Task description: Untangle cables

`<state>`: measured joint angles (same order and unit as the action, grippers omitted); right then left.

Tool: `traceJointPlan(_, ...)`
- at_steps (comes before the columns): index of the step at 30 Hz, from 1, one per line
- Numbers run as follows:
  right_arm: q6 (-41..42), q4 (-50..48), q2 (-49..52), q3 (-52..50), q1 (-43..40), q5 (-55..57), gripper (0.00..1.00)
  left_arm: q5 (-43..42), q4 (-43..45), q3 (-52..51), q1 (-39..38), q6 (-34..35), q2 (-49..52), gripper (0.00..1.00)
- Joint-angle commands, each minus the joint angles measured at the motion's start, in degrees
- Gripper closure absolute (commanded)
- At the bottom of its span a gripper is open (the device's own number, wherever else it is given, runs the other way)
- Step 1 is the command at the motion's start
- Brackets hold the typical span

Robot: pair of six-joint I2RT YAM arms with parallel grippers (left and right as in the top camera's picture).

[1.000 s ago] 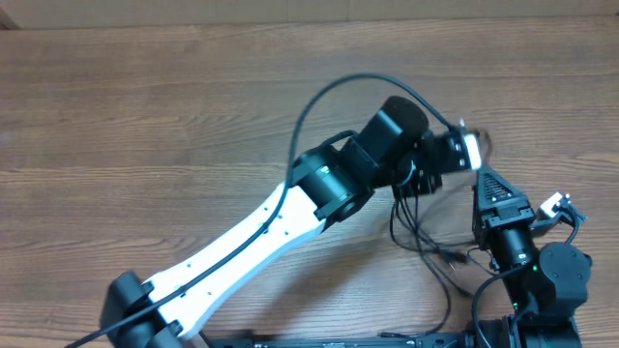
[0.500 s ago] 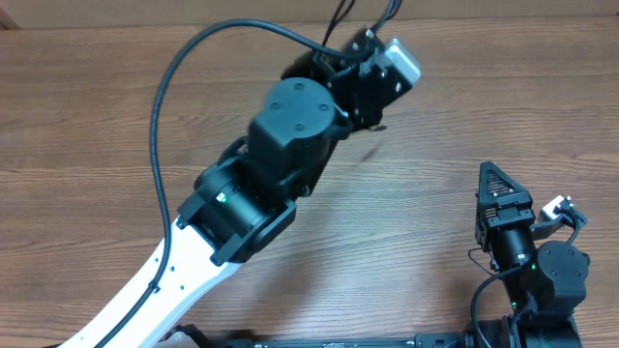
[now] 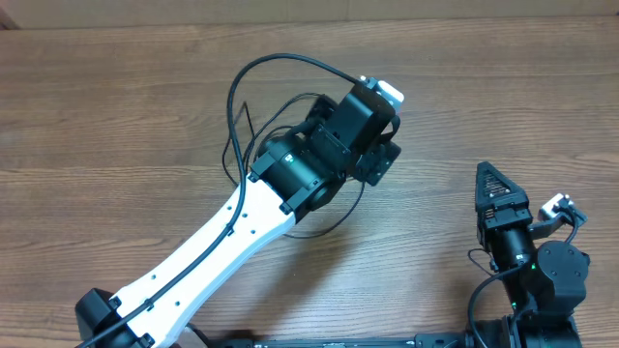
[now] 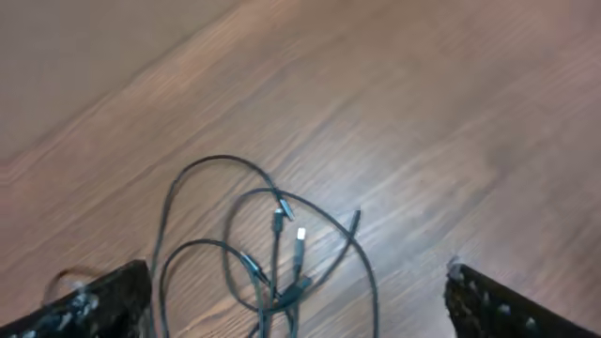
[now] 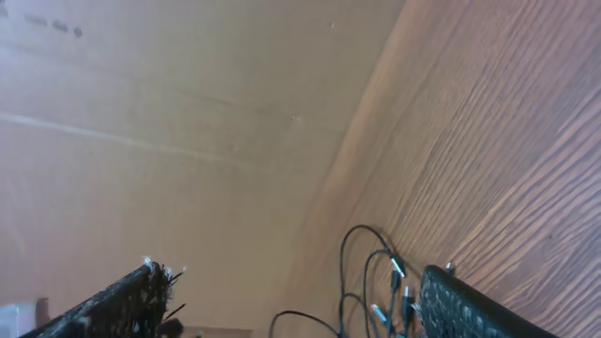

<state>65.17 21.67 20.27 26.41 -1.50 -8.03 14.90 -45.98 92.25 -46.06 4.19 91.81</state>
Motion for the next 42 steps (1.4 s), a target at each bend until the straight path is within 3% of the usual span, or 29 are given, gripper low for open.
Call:
traceJointPlan(1, -7.32, -0.55, -0.07, -0.11, -0.11, -4.00, 0.17, 6.56, -1.11, 0.39, 1.46, 6.36, -2.38, 0.01)
traceJointPlan(10, -14.80, -6.49, 10.32, -0.09, -0.11, -17.86, 0.17, 1.36, -10.27, 0.39, 17.27, 17.97, -2.73, 0.00)
traceJointPlan(17, -17.27, -17.84, 28.41, -0.04, -0.11, -32.52, 0.13, -6.86, -15.61, 0.39, 32.30, 18.08, -2.67, 0.00)
traceJointPlan(23, -17.29, -28.02, 46.25, 2.62, 3.58, -43.34, 0.06, -9.66, -16.63, 0.37, 38.56, 15.96, -2.62, 0.00)
traceJointPlan(29, -17.46, -27.91, 57.51, 10.10, 14.05, -40.44, 0.00, -10.05, -16.72, 0.37, 39.15, 15.96, -2.32, 0.00)
traceJointPlan(34, -17.22, -24.59, 64.17, 16.52, 23.10, -30.36, 0.00, -10.05, -16.81, 0.37, 39.01, 15.98, -1.49, 0.00)
traceJointPlan(42, -15.50, -32.44, 72.28, 17.86, 30.71, -23.91, 0.00, -10.05, -16.81, 0.37, 39.01, 15.98, -1.14, 0.00)
